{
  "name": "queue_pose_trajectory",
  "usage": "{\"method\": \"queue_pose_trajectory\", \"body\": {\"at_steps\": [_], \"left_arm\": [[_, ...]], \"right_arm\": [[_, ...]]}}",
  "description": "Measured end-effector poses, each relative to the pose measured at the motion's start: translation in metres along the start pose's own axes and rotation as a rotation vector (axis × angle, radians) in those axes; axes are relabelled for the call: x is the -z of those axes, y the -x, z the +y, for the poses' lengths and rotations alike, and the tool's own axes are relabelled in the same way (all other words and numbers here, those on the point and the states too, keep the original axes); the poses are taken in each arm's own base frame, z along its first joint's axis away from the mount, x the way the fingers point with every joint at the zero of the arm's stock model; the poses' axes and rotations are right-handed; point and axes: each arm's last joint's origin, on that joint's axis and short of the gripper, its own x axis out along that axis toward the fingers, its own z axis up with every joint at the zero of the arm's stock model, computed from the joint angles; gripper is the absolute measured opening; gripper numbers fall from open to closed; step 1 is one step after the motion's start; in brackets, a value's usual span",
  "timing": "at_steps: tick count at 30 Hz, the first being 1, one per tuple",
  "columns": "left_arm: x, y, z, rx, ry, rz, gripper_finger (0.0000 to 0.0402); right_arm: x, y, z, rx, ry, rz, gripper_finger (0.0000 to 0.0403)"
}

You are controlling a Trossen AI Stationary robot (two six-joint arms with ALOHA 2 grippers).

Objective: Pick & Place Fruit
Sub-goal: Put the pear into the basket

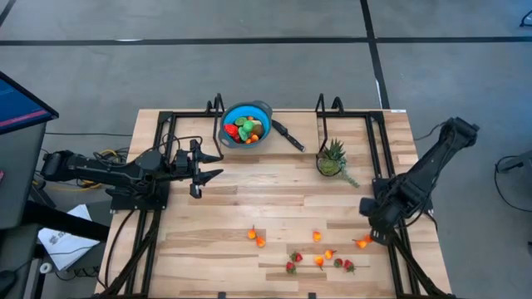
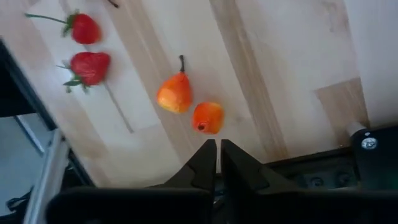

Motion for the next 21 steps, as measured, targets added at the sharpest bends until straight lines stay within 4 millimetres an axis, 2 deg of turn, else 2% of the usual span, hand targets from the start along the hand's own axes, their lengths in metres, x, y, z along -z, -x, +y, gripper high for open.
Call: {"method": "queue_pose_trajectory", "body": {"at_steps": [3, 6, 14, 17, 21], "left_arm": [[0.000, 0.000, 0.000, 0.000, 0.000, -0.001, 0.0173], [0.000, 0.000, 0.000, 0.000, 0.000, -0.002, 0.0173], [-0.001, 0.000, 0.000, -0.004, 0.001, -0.006, 0.0173], [-0.001, 0.000, 0.001, -0.026, 0.001, -0.005, 0.0173], [0.000, 0.000, 0.001, -0.038, 0.001, -0.005, 0.0173]], "right_arm": [[-0.002, -0.006, 0.003, 0.034, 0.048, 0.015, 0.0042], [-0.003, -0.012, 0.007, 0.034, 0.125, 0.073, 0.0083], [-0.003, -0.024, 0.011, 0.069, 0.086, 0.204, 0.0200], [-0.004, -0.026, 0.011, 0.097, 0.085, 0.216, 0.0225], [-0.004, -0.028, 0.011, 0.112, 0.108, 0.225, 0.0239]]}}
